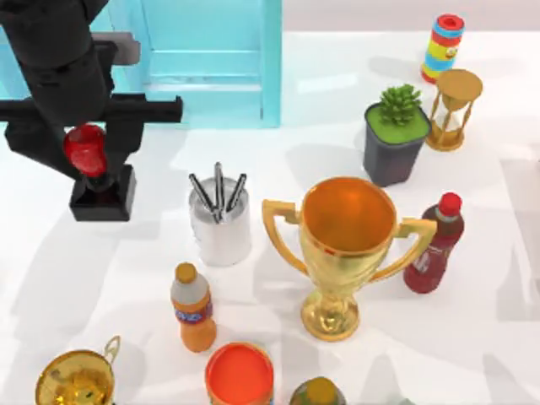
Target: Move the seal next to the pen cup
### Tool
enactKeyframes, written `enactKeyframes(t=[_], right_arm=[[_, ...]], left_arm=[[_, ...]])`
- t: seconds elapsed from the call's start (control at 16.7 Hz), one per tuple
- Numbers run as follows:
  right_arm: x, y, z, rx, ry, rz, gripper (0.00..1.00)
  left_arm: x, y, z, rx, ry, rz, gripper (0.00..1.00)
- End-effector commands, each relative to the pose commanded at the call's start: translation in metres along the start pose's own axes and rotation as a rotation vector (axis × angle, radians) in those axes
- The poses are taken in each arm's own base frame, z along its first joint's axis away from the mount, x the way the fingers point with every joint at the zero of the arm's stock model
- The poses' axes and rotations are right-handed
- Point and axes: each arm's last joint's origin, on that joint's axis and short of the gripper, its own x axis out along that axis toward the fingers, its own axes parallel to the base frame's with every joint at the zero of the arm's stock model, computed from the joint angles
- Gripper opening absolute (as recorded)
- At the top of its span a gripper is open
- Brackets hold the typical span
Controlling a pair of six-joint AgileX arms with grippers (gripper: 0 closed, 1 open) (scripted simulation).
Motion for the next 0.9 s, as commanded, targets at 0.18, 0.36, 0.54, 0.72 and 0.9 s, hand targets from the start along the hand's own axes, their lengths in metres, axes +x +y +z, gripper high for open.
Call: enactKeyframes(t=[0.18, 0.36, 0.54, 0.72, 0.9], right_arm=[[0.0, 0.0, 0.0, 0.0, 0.0, 0.0, 1.0], [0.0, 0.0, 0.0, 0.0, 0.0, 0.0, 1.0], [0.0, 0.0, 0.0, 0.0, 0.0, 0.0, 1.0], [0.0, 0.0, 0.0, 0.0, 0.0, 0.0, 1.0], [0.0, 0.0, 0.0, 0.0, 0.0, 0.0, 1.0]], left_arm=[[0.018, -0.012, 0.031, -0.006, 0.008, 0.002, 0.0], [0.024, -0.018, 0.045, -0.01, 0.0, -0.001, 0.0], [0.024, -0.015, 0.044, -0.014, 0.003, 0.001, 0.0], [0.029, -0.016, 0.044, -0.011, -0.001, 0.0, 0.0], [0.038, -0.017, 0.045, -0.011, 0.002, 0.0, 0.0]])
